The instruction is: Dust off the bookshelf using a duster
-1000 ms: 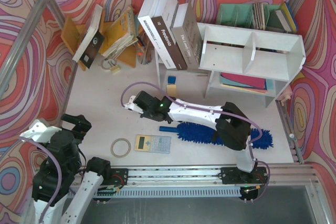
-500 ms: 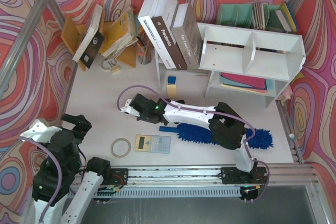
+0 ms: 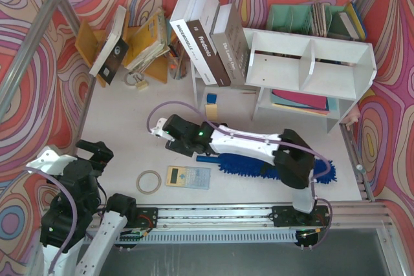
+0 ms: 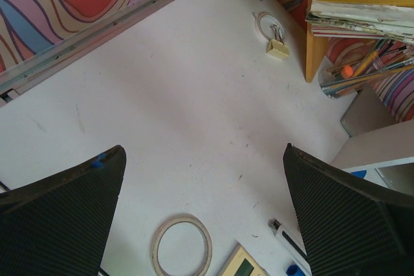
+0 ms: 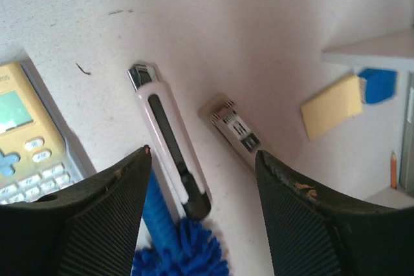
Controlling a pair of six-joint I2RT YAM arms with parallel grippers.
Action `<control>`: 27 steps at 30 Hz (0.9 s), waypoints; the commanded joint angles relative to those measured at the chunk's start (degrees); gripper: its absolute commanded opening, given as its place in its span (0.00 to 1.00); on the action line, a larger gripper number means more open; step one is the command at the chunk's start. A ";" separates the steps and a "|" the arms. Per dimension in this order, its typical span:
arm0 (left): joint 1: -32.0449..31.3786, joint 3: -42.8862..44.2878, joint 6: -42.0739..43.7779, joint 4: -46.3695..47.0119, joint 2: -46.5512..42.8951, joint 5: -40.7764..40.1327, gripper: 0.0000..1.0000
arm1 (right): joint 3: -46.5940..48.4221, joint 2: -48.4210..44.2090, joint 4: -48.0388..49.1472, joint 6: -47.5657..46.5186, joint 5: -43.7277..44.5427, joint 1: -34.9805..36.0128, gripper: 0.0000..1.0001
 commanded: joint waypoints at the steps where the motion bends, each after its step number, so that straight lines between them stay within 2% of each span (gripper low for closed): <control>1: -0.04 -0.94 0.29 0.21 0.98 -0.05 0.99 | -4.42 -11.27 2.78 8.51 5.63 0.46 0.62; 4: -0.06 -0.92 0.43 0.42 1.47 0.48 0.98 | -7.24 -16.21 0.92 20.34 14.27 0.71 0.63; 5: -0.03 -0.87 0.39 0.42 1.64 0.75 0.98 | -6.57 -16.85 -2.30 30.32 16.75 0.69 0.63; 6: -0.06 -0.90 0.12 0.26 1.80 0.93 0.99 | -6.02 -17.39 -5.77 34.95 18.60 0.89 0.63; 8: 0.00 -1.46 -1.80 -0.51 1.97 1.73 0.99 | -5.32 -18.10 -14.88 51.25 22.34 1.69 0.63; 12: -0.06 -2.78 -1.32 1.06 2.41 6.12 0.99 | -6.07 -19.79 -31.32 74.70 26.48 2.51 0.65; 14: -0.05 -2.58 -0.96 0.89 3.31 7.43 0.98 | -8.95 -21.94 -36.43 83.37 27.01 2.56 0.66; 21: -0.06 0.02 6.44 2.65 8.76 14.45 0.99 | -24.10 -33.14 -39.09 90.02 27.76 0.41 0.68; 27: -0.06 2.52 13.77 3.89 16.50 22.09 0.98 | -33.80 -43.97 -33.56 85.13 19.33 -8.15 0.65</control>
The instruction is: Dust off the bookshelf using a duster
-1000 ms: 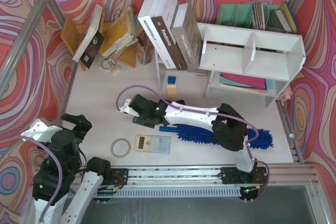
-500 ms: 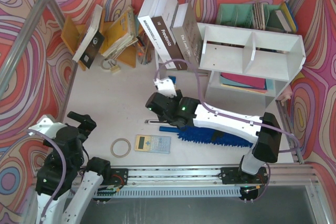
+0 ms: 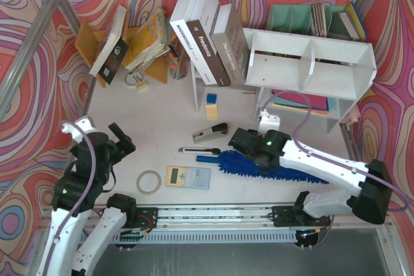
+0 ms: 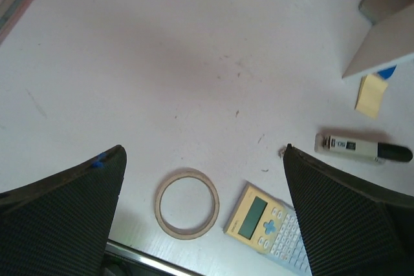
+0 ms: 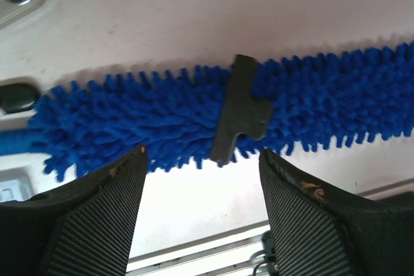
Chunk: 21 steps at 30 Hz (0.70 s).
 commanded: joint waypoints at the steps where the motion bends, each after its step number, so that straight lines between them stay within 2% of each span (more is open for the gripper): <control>1: -0.02 1.99 8.40 2.55 4.14 7.40 0.98 | -4.77 -6.07 0.73 2.02 -3.64 -4.56 0.64; 3: 0.19 1.66 7.76 3.11 4.72 6.35 0.99 | -6.29 -6.25 1.23 2.59 -4.56 -5.41 0.63; 6: 1.43 0.20 7.73 5.18 4.19 10.96 0.98 | -7.53 -5.10 2.92 1.93 -6.03 -7.04 0.62; 21: 3.02 -0.42 8.60 6.77 6.35 15.52 0.99 | -11.67 -3.75 8.35 -3.85 -9.99 -15.13 0.56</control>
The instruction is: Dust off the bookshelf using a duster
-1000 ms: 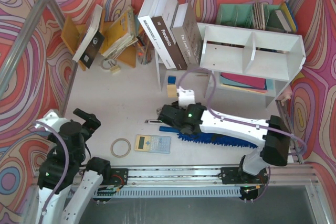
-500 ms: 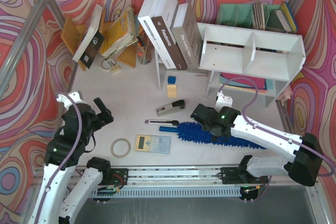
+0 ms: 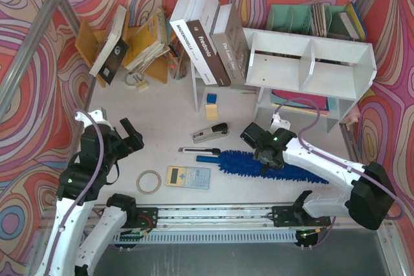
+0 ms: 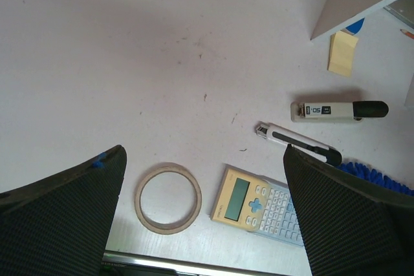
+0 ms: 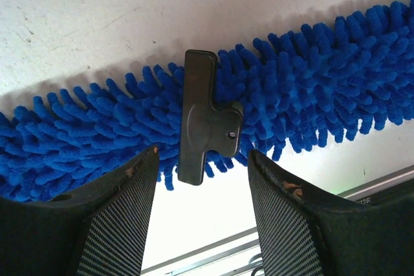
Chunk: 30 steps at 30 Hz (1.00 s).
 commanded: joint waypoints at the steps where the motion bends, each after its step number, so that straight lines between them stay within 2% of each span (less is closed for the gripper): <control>1: 1.05 -1.05 1.17 1.92 0.20 2.08 0.98 | -1.14 0.11 2.11 -1.93 -1.23 -1.44 0.56; 11: 2.56 -1.15 1.35 2.10 0.77 3.05 0.99 | -4.36 -0.52 5.05 -4.09 -2.28 -3.22 0.55; 21: 2.91 -1.05 1.44 2.07 1.15 3.33 0.98 | -5.56 1.21 10.17 -7.49 -4.15 -5.17 0.50; 30: 2.94 -1.13 1.36 1.95 1.13 3.38 0.98 | -6.29 1.04 10.21 -7.49 -4.34 -6.22 0.53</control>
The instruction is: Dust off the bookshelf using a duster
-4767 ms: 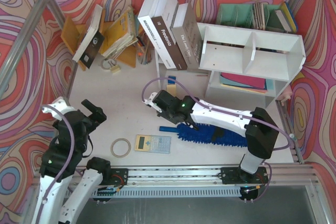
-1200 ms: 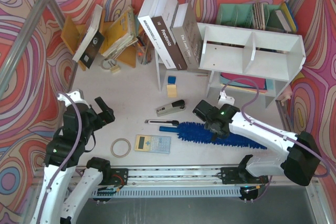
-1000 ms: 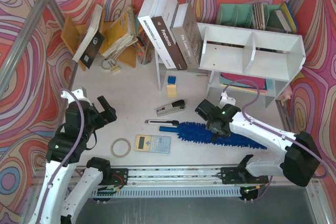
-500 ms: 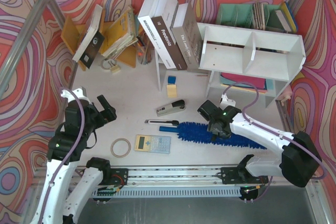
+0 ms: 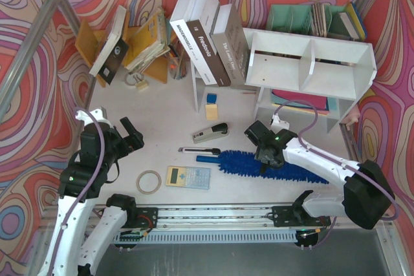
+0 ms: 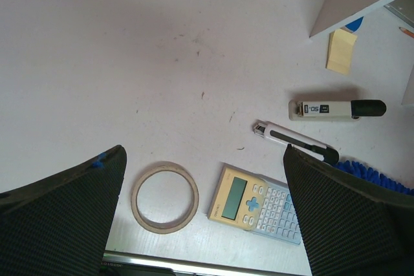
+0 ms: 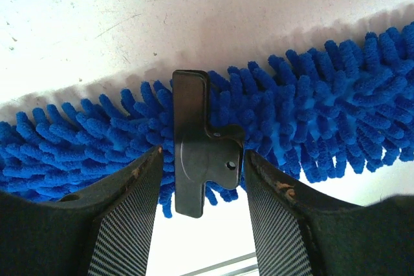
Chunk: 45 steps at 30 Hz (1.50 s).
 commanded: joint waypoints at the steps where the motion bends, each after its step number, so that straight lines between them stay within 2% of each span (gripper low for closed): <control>1: 0.40 -0.73 0.89 0.90 0.18 0.16 0.98 | -1.21 -0.18 0.52 -0.05 0.00 -0.39 0.53; 11: 0.45 -0.66 0.89 0.94 0.67 0.22 0.99 | -1.74 0.45 1.14 0.10 -0.50 -0.46 0.46; 18: 0.58 -0.76 0.93 1.12 -0.04 -0.01 0.99 | -1.83 1.17 1.43 -0.46 -0.29 -0.46 0.45; 24: 0.58 -0.62 0.89 0.82 0.34 0.15 0.99 | -1.90 1.11 1.64 -0.59 0.26 -0.41 0.47; 27: 0.58 -0.72 0.89 1.03 0.28 0.06 0.98 | -1.97 1.00 1.38 -0.37 0.01 -0.39 0.54; 31: 0.66 -0.55 0.89 0.65 0.61 -0.15 0.98 | -2.41 0.97 2.53 -0.77 -0.93 -0.40 0.54; 45: 0.67 -0.64 0.81 0.84 -0.04 -0.54 0.99 | -0.63 -1.32 -0.81 -0.01 1.78 -0.55 0.41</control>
